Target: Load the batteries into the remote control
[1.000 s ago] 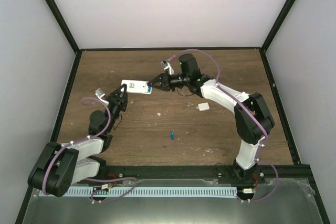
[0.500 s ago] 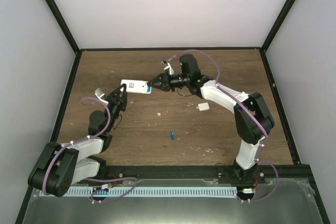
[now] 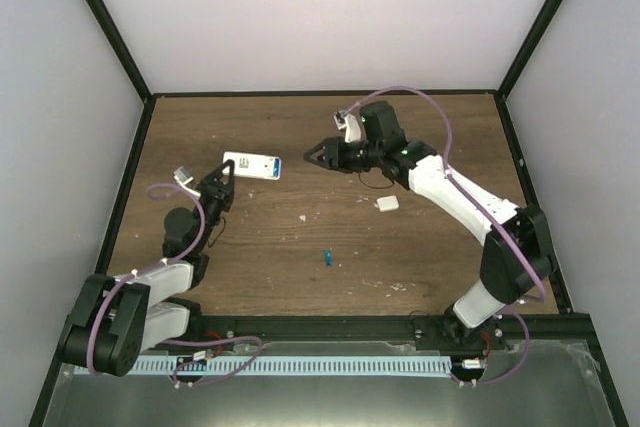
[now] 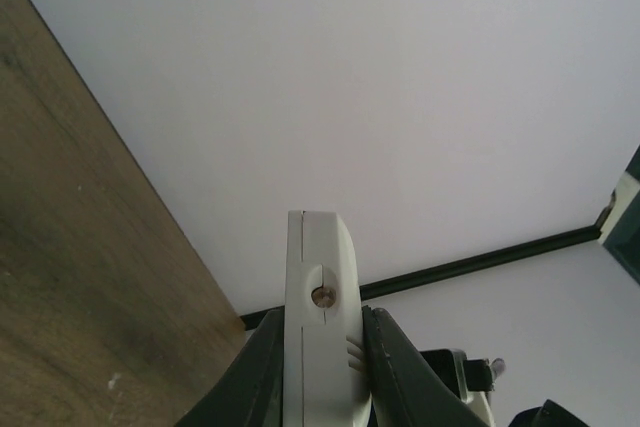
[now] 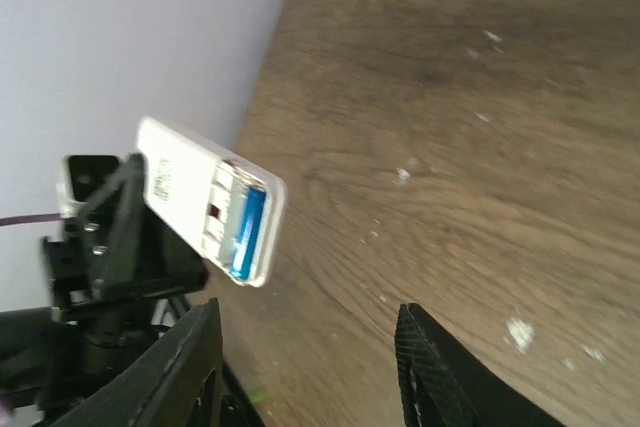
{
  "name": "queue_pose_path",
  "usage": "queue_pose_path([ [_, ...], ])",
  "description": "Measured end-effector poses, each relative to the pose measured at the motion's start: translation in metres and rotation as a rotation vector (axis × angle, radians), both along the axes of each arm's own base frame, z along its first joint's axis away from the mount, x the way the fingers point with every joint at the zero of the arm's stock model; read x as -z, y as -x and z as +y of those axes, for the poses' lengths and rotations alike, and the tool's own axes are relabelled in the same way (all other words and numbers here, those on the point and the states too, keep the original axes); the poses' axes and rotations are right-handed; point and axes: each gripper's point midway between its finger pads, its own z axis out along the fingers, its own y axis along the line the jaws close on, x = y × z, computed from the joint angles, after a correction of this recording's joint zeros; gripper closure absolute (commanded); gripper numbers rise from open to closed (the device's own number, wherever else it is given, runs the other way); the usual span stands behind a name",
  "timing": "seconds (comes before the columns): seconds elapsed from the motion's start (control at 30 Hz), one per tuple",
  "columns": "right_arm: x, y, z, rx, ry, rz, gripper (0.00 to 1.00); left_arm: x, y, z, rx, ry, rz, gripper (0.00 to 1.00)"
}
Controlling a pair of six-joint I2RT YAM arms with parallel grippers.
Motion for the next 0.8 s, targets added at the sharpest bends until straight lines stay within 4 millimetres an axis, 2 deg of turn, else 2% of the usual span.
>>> queue_pose_path([
  [0.07, 0.011, 0.004, -0.008, 0.020, 0.063, 0.007, 0.63, 0.004, 0.000, -0.002, 0.006, -0.025, 0.008, 1.00],
  [0.17, 0.053, 0.020, -0.018, 0.038, 0.218, 0.073, 0.66, 0.009, -0.001, -0.003, 0.009, -0.050, 0.020, 1.00],
  [0.27, 0.101, 0.052, -0.024, 0.015, 0.399, 0.165, 0.67, 0.013, -0.001, -0.003, 0.008, -0.063, 0.033, 1.00],
  [0.4, 0.145, 0.097, -0.028, -0.051, 0.584, 0.248, 0.68, 0.017, -0.002, -0.003, 0.006, -0.079, 0.047, 1.00],
  [0.57, 0.172, 0.134, -0.027, -0.113, 0.710, 0.298, 0.71, 0.018, -0.003, -0.003, 0.003, -0.090, 0.051, 1.00],
  [0.8, 0.195, 0.151, -0.029, -0.132, 0.803, 0.327, 0.76, 0.018, -0.002, -0.003, 0.002, -0.093, 0.055, 1.00],
])
